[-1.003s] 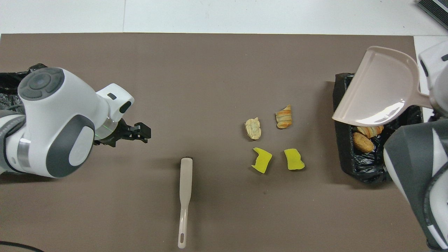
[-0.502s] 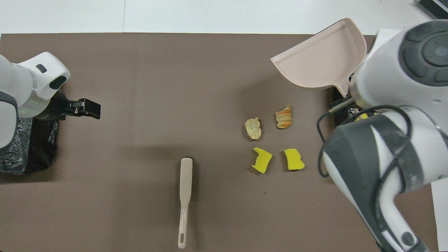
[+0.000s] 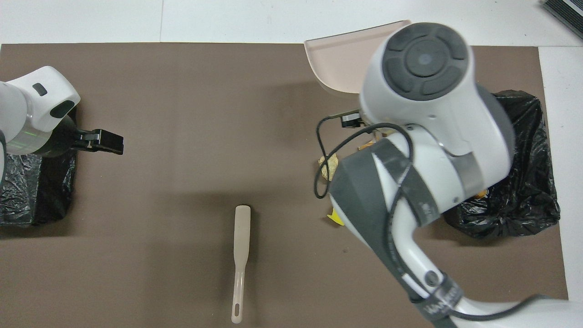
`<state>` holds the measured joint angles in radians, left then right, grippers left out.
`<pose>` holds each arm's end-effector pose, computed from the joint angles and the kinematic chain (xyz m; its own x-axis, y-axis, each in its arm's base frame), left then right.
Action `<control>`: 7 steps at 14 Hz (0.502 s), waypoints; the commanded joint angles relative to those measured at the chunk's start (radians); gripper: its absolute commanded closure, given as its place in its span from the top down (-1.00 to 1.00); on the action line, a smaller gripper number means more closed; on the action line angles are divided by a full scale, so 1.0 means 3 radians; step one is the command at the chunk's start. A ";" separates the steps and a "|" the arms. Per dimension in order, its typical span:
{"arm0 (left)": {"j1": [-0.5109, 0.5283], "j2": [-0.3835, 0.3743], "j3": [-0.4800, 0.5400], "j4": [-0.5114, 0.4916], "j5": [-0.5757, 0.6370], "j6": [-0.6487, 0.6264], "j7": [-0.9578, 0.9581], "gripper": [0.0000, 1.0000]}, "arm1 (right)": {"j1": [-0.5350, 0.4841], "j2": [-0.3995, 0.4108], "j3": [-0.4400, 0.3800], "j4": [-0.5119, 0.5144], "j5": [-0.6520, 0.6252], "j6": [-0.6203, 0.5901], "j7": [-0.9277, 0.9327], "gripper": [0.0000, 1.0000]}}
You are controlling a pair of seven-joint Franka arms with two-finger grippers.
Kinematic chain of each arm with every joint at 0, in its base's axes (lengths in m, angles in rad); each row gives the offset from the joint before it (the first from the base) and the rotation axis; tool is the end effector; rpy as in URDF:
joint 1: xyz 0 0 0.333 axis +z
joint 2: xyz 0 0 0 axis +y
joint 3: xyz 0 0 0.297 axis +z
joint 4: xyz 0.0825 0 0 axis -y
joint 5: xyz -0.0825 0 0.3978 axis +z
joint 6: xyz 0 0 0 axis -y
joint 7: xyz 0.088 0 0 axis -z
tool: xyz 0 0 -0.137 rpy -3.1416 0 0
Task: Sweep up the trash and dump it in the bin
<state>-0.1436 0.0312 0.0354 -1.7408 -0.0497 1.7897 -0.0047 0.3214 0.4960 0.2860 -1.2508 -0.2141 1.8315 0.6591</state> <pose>0.5843 -0.0694 0.4933 0.9956 -0.0926 0.0172 -0.0933 -0.9945 0.0477 0.6238 0.3572 0.4480 0.9907 -0.0467 0.1279 -0.0468 -0.9989 -0.0020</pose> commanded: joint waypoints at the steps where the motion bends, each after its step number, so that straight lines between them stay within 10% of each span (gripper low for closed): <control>1: 0.0044 -0.0022 -0.0036 0.0025 0.0053 -0.0075 0.0138 1.00 | 0.0247 0.0355 -0.0002 0.0257 0.0064 0.0158 0.0313 -1.00; 7: 0.0049 -0.0037 -0.0041 0.0040 0.0063 -0.0193 0.0343 1.00 | 0.0774 0.0800 -0.0181 0.0442 0.0054 0.0404 0.0487 -1.00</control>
<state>-0.1412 0.0272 0.0339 -1.7400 -0.0497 1.7540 0.0827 0.5417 0.7004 0.2380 -1.1659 -0.2126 1.9525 0.7980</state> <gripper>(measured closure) 0.000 0.674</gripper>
